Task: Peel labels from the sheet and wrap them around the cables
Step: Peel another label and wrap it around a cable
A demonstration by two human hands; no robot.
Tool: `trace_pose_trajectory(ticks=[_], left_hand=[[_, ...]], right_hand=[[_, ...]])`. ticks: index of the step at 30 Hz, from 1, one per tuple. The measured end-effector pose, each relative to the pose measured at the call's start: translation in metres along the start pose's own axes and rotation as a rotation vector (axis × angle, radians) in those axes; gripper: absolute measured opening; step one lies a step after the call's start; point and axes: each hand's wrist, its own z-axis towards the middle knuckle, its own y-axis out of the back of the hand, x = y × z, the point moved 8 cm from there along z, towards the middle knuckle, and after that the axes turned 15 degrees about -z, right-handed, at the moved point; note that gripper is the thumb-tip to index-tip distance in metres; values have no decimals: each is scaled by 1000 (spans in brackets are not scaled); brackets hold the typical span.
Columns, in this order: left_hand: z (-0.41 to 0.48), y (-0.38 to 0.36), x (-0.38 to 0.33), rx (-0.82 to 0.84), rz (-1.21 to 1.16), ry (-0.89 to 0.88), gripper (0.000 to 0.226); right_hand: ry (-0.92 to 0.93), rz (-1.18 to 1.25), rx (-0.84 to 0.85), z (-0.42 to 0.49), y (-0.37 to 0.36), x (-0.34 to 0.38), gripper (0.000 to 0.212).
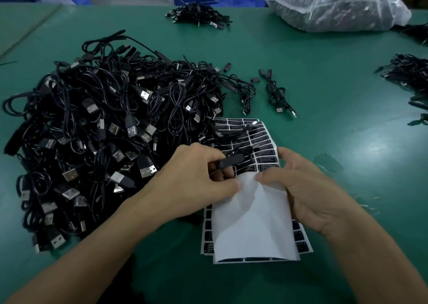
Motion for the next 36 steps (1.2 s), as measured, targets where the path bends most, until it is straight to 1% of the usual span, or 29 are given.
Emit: trace_pose_trajectory(ticks=[3, 5, 6, 8, 11, 17, 21, 31, 34, 35, 36], left_hand=[[-1, -4, 1, 29, 6, -11, 17], [-1, -5, 2, 30, 41, -17, 19], [-1, -5, 1, 29, 42, -24, 21], [0, -4, -2, 25, 24, -46, 22], [-1, -2, -4, 11, -1, -44, 18], [-2, 0, 0, -32, -1, -2, 17], [-2, 0, 0, -46, 54, 7, 15], [-1, 2, -1, -52, 39, 16, 15], [0, 4, -1, -54, 26, 33, 16], [0, 5, -1, -66, 21, 40, 16], [0, 7, -2, -85, 19, 44, 16]], right_hand=[[-5, 26, 54, -1, -5, 0, 60], [-11, 0, 91, -4, -10, 0, 67], [-7, -14, 101, -4, -13, 1, 65], [11, -18, 102, -4, -16, 4, 52], [8, -3, 77, -3, -15, 4, 46], [6, -30, 11, -2, -14, 3, 46], [-15, -51, -33, -2, -11, 3, 45], [-26, -53, -25, -5, -12, 4, 36], [-51, -54, -43, -6, -9, 1, 42], [-49, -92, -82, -8, -4, 0, 46], [-34, -201, -141, -10, 4, 1, 51]])
